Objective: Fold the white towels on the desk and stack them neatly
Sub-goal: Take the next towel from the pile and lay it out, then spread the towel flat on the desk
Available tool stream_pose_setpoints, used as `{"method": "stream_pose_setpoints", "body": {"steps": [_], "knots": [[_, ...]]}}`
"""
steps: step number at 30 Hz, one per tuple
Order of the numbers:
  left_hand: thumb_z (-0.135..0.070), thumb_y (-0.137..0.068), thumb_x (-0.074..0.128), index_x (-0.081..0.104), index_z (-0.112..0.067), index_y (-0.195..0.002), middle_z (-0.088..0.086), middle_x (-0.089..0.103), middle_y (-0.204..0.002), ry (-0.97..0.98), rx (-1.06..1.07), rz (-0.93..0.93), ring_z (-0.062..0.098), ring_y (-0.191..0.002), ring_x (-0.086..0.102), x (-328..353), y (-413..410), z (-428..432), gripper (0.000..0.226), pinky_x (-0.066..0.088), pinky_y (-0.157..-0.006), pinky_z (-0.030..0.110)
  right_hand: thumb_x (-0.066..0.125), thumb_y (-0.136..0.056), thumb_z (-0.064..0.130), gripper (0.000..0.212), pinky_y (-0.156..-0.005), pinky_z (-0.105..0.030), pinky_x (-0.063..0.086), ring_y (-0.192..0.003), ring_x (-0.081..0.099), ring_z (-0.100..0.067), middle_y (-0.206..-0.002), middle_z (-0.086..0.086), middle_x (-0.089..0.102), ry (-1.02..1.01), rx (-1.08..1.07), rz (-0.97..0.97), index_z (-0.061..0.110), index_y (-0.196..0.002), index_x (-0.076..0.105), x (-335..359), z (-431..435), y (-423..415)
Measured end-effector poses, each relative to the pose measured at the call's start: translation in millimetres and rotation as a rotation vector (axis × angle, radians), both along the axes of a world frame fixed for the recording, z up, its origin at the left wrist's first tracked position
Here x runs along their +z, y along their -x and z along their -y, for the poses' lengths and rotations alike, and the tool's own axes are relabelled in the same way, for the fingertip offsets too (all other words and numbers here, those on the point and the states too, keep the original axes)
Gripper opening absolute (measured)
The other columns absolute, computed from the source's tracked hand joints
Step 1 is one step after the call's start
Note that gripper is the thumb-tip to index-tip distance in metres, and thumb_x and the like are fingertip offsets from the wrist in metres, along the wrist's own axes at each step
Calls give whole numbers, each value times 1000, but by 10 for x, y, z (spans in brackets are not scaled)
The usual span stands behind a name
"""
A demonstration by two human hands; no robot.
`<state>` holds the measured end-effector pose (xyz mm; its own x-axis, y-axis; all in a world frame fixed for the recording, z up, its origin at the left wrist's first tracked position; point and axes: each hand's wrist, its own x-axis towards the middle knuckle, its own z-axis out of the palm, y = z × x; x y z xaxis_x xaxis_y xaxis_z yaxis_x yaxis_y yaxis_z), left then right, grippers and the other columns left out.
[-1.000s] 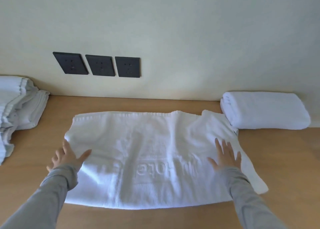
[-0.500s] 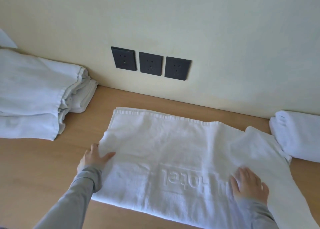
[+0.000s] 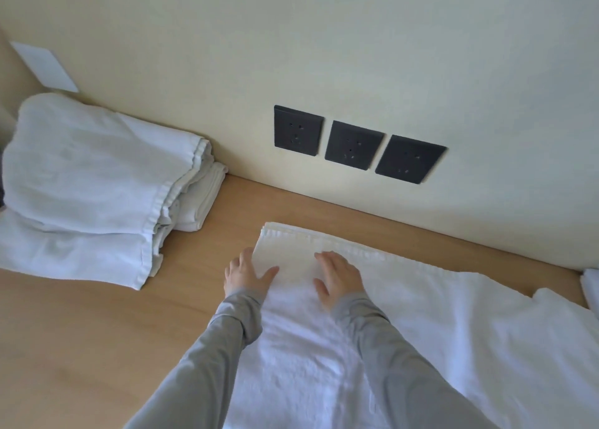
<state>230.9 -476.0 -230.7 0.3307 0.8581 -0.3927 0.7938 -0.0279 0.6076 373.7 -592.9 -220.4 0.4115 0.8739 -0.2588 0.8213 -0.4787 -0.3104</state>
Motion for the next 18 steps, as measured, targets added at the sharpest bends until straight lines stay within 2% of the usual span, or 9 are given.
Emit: {"method": "stream_pose_setpoints", "body": {"steps": [3,6,8,10,11,13,15,18], "knots": [[-27,-81,69,34,-15,-140,11,51,-127,43,7,80,29,-119,44,-10,-144,-191,70,35,-101,37,42,-95,27,53,-110,-32,23,-140,22,-15,-151,1,26,1,-41,-52,17,-145,24,-66,-324,13],[-19,-81,67,44,-17,-134,2,59,-106,180,110,159,24,-102,54,-4,-249,-309,58,41,-87,28,45,-94,24,50,-106,-33,26,-134,29,-18,-145,0,36,-22,-84,-61,20,-142,30,-93,-580,-56],[-17,-81,65,62,-22,-110,1,60,-90,227,94,212,22,-86,55,-1,-273,-321,30,44,-78,28,48,-93,23,48,-104,-34,27,-130,34,-20,-140,-1,42,-69,-106,-93,21,-139,35,-89,-729,-95],[-16,-80,64,60,-22,-82,5,57,-78,220,77,274,22,-75,51,-22,-250,-318,7,44,-70,29,54,-91,19,46,-105,-34,30,-126,40,-21,-133,-2,49,-156,-100,-161,20,-135,43,-79,-855,-92],[-16,-79,64,56,-20,-76,5,54,-75,205,75,295,20,-71,48,-31,-231,-321,9,41,-66,28,58,-89,18,43,-105,-35,32,-123,43,-21,-129,-2,53,-198,-88,-199,19,-131,49,-76,-910,-80],[-15,-79,65,55,-19,-73,4,52,-73,173,82,316,17,-66,45,-53,-195,-354,12,37,-59,23,64,-86,17,35,-102,-36,36,-117,49,-21,-119,-2,59,-254,-83,-258,17,-120,58,-68,-997,-61],[-17,-79,67,60,-22,-74,0,56,-74,168,91,343,13,-63,47,-49,-184,-398,10,37,-58,18,69,-82,19,31,-99,-36,39,-111,53,-20,-113,-1,62,-301,-98,-291,15,-112,61,-50,-1045,-46],[-20,-81,68,69,-20,-85,-1,60,-82,170,84,359,9,-68,51,-74,-189,-475,4,40,-60,14,72,-79,16,27,-92,-31,41,-101,55,-18,-104,1,62,-370,-107,-288,12,-102,60,-38,-1092,-37]]}}
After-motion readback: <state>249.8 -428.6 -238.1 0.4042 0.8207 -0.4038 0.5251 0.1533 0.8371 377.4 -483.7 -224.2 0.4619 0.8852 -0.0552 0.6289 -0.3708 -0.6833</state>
